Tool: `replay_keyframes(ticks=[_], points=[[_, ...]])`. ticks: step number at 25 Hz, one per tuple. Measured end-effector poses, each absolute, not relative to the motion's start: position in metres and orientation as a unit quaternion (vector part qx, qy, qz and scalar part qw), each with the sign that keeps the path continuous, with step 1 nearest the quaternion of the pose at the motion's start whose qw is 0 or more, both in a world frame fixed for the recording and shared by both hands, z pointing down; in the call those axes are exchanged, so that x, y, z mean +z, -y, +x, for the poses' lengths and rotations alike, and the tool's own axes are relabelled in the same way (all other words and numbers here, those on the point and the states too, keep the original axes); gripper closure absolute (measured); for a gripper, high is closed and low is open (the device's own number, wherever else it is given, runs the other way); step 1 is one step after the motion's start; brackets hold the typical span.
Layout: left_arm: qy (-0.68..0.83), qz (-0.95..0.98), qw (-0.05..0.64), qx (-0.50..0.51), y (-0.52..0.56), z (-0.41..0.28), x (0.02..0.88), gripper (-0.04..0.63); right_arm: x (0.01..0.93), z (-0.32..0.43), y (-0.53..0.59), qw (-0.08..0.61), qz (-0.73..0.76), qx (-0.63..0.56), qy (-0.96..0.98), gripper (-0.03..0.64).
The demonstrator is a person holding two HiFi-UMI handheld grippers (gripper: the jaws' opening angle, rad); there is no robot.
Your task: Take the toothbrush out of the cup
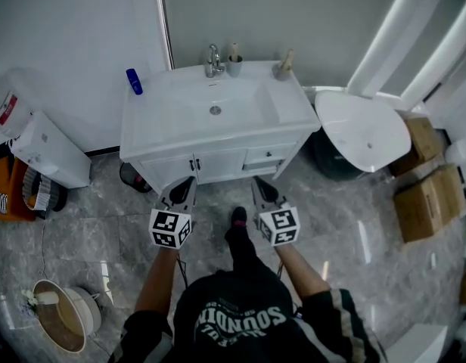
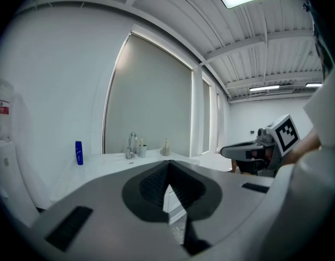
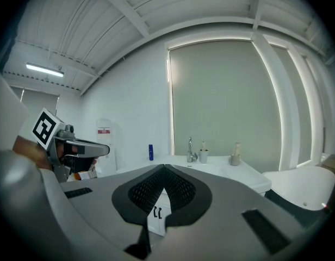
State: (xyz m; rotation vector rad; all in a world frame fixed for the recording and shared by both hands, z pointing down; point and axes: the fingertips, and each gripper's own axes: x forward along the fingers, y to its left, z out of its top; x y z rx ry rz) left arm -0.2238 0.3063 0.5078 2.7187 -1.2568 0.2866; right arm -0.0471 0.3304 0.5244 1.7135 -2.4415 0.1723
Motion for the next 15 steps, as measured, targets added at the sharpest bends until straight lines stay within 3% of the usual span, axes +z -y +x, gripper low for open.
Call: replay_keyframes(ticks=[12, 15], points=[[0.428, 0.893, 0.075, 0.113, -0.168, -0.197, 0.513, 0.597, 0.533, -0.023, -0.183, 0.076, 0.548, 0.077, 0.830, 0.618], [0.435, 0.890, 0.075, 0.117, -0.125, -0.189, 0.507, 0.597, 0.535, -0.020, -0.140, 0.103, 0.523, 0.083, 0.842, 0.618]])
